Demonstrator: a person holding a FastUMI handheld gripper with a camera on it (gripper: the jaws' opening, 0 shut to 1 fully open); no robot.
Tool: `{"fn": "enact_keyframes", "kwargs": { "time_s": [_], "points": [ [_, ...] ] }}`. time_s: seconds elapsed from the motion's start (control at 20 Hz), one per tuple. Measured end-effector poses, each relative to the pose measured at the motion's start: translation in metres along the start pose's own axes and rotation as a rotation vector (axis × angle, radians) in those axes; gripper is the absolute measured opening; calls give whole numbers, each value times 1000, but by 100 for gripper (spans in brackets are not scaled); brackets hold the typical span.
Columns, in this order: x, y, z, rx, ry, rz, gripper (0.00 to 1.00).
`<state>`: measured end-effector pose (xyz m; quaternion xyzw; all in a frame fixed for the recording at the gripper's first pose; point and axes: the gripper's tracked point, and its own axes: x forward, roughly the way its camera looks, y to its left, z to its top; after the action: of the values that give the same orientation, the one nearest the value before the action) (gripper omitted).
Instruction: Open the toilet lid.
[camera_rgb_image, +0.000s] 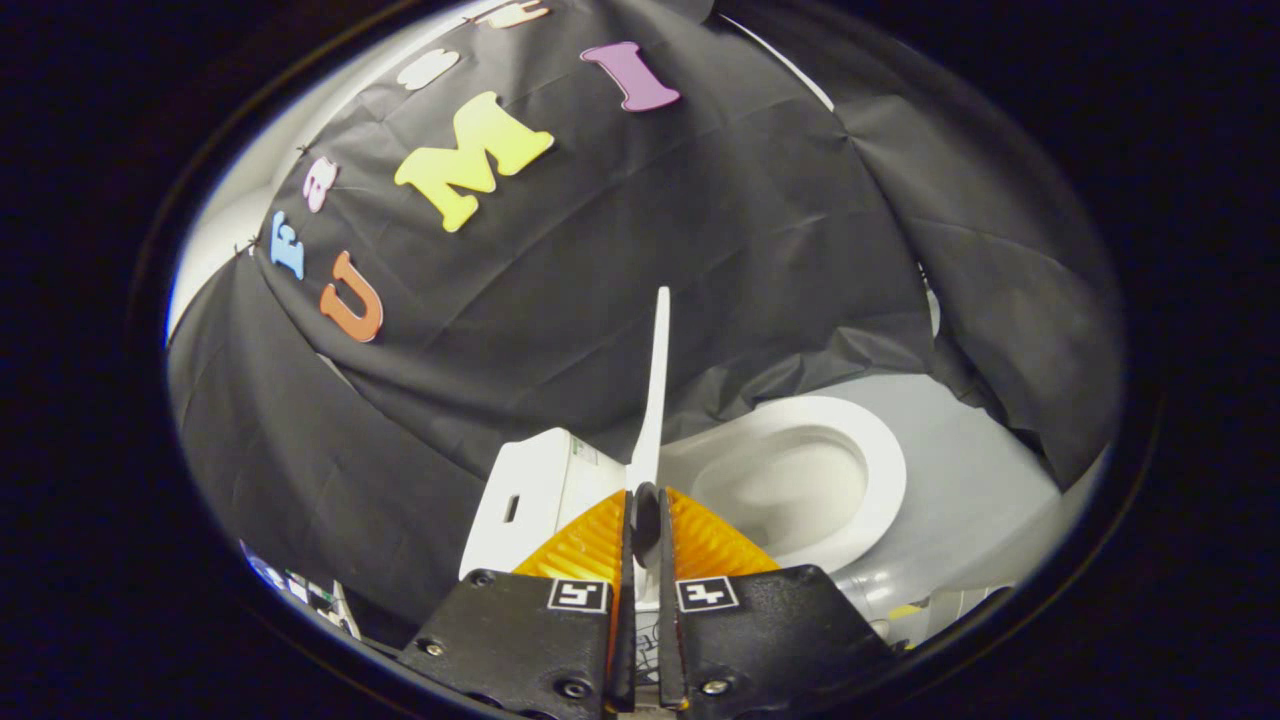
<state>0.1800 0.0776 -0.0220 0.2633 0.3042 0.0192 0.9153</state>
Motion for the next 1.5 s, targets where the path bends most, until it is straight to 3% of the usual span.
{"fn": "enact_keyframes", "kwargs": {
  "time_s": [1.1, 1.5],
  "points": [
    [10, 92, -14, -227, -5, -33, 13],
    [16, 124, -24, -245, 1, 2, 13]
  ]
}}
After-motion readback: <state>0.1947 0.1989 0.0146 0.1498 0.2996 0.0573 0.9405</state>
